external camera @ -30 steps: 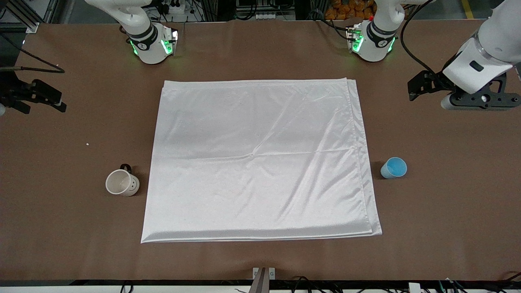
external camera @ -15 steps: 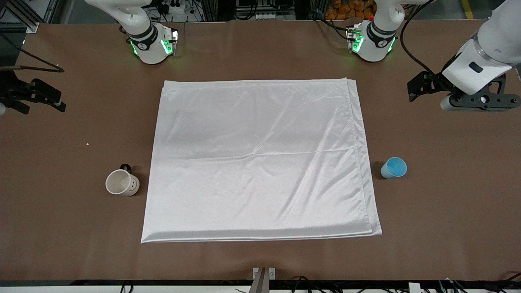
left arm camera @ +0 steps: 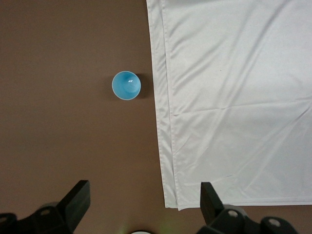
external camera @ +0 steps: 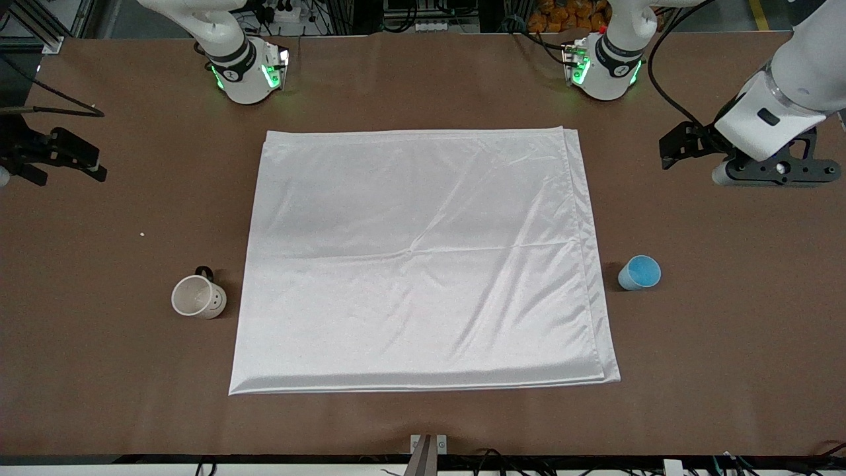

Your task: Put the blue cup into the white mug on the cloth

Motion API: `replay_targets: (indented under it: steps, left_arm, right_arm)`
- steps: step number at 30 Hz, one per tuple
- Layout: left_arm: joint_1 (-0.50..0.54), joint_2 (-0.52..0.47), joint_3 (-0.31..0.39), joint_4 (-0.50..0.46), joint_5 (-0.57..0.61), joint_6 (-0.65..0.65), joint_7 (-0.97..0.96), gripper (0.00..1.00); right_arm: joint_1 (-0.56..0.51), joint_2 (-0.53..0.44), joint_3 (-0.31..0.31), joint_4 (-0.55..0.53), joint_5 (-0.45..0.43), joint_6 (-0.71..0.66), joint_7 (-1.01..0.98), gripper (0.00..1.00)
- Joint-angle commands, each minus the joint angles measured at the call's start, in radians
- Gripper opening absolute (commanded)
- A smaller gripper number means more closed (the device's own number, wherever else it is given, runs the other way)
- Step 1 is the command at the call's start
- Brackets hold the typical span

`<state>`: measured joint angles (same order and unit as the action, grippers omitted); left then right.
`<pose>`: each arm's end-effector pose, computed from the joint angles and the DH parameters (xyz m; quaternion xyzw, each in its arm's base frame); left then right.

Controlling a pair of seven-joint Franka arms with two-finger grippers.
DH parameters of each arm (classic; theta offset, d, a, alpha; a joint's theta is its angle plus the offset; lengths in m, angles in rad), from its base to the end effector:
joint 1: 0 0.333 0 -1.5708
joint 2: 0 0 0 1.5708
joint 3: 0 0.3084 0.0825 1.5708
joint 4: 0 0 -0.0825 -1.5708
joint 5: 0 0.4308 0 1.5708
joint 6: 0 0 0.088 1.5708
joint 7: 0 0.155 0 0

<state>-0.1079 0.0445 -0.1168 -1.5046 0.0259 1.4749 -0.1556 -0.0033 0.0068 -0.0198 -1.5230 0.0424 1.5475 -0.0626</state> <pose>0.5874 -0.1286 0.5684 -0.9987 0.0338 0.0343 0.0171 0.6024 -0.0072 0.5876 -0.9995 -0.0204 -0.0097 0.0207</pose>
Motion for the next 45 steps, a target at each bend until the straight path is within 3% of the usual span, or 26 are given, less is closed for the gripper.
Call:
replay_targets:
  steps: [1,20,32,39,45]
  left_arm:
    - [-0.004,-0.006,-0.003,-0.02,0.057,0.025,0.007,1.0]
    - [-0.004,-0.005,-0.004,-0.173,0.058,0.194,0.004,1.0]
    - [-0.004,0.024,-0.001,-0.282,0.06,0.33,0.002,1.0]
    - [0.017,0.054,-0.003,-0.362,0.062,0.471,0.002,1.0]
    - [0.03,0.074,-0.003,-0.436,0.063,0.603,0.004,1.0]
  right_arm:
    - [-0.004,-0.002,0.001,0.003,-0.003,-0.009,-0.008,1.0]
    - [-0.006,0.016,0.001,-0.016,-0.001,-0.001,-0.008,1.0]
    - [-0.009,0.048,0.0,-0.109,-0.012,0.029,-0.008,1.0]
    - [-0.009,0.058,0.0,-0.216,-0.009,0.14,-0.009,1.0]
    - [-0.004,0.075,0.001,-0.362,-0.007,0.324,-0.008,1.0]
